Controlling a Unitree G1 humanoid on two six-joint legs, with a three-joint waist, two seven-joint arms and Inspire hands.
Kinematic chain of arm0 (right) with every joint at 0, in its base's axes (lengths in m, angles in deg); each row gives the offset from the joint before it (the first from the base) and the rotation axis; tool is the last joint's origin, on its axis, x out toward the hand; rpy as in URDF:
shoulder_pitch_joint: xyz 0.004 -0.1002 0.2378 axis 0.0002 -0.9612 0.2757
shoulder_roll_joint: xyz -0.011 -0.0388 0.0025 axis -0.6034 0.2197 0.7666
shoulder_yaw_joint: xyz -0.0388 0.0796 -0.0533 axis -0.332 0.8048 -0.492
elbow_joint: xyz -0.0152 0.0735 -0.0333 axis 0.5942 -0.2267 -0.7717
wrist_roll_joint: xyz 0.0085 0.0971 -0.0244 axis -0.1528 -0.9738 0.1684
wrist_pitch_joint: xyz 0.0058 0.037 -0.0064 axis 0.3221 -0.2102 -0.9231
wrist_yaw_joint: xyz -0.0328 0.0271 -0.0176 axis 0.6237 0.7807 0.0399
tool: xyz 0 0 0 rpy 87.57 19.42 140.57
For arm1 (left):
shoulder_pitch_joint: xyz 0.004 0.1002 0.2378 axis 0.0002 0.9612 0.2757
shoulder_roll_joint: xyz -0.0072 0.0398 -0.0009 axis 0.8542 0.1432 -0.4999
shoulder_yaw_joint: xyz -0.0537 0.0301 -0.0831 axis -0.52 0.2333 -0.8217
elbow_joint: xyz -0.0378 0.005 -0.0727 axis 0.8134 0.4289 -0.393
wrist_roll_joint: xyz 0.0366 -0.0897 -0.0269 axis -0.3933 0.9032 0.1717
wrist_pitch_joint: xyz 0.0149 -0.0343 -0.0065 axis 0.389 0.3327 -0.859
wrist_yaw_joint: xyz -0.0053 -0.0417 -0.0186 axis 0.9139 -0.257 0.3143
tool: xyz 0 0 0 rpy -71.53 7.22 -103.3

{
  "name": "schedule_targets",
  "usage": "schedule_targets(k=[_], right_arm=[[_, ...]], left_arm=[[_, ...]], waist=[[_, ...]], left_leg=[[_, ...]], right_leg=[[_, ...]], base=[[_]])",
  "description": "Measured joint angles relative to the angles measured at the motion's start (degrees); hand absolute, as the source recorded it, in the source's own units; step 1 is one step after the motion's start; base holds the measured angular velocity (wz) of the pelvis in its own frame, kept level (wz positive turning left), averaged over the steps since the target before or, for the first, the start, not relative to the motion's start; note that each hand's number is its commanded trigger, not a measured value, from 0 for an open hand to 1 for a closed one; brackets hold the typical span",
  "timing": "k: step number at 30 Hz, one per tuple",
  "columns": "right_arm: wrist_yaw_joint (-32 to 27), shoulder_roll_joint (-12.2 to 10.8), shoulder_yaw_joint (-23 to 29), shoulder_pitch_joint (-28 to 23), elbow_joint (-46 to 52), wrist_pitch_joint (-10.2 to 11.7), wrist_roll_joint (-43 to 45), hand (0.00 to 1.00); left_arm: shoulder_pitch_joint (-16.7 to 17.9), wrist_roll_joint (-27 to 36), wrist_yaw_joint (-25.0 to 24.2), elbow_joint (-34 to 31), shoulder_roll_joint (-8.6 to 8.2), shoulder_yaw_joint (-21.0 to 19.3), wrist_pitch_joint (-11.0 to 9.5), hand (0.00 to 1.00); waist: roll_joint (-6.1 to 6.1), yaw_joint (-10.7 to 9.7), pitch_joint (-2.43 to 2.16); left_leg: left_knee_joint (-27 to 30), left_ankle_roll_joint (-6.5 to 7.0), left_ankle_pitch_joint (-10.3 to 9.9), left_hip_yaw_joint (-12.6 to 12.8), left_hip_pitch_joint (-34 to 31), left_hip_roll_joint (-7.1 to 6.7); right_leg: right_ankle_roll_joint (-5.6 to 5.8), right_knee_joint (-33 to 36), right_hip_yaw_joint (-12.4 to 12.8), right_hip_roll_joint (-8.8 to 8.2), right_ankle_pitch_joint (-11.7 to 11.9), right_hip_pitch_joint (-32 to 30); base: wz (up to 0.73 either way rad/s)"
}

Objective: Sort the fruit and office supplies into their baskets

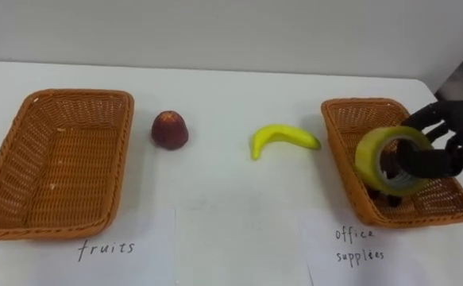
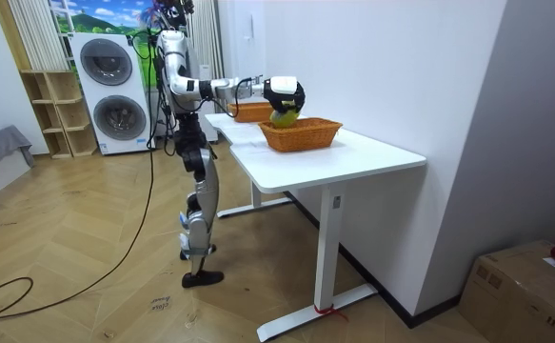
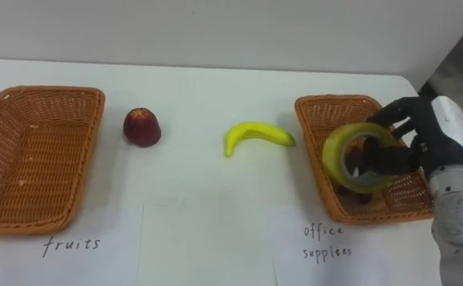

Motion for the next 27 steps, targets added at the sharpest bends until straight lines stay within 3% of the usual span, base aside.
schedule_targets(k=[5, 27], right_arm=[[0.02, 0.00, -1.39, -0.09, -0.07, 0.00, 0.07, 0.00], [0.07, 0.00, -2.30, -0.07, -0.04, 0.10, 0.58, 0.00]], left_arm=[[-0.76, 0.01, 0.14, 0.01, 0.00, 0.87, -0.14, 0.00], [-1.30, 1.12, 0.94, 0.09, 0.02, 0.83, -0.75, 0.00]], waist=[[0.25, -0.06, 0.17], [0.14, 0.13, 0.07]], left_leg=[[-0.07, -0.01, -0.01, 0.00, -0.07, 0.00], [-0.15, 0.00, 0.00, 0.02, -0.65, -0.01]], right_leg=[[0.00, -0.01, -0.01, 0.01, 0.00, -0.11], [0.00, 0.03, 0.00, -0.02, 0.00, -0.81]], base=[[0.00], [0.00]])
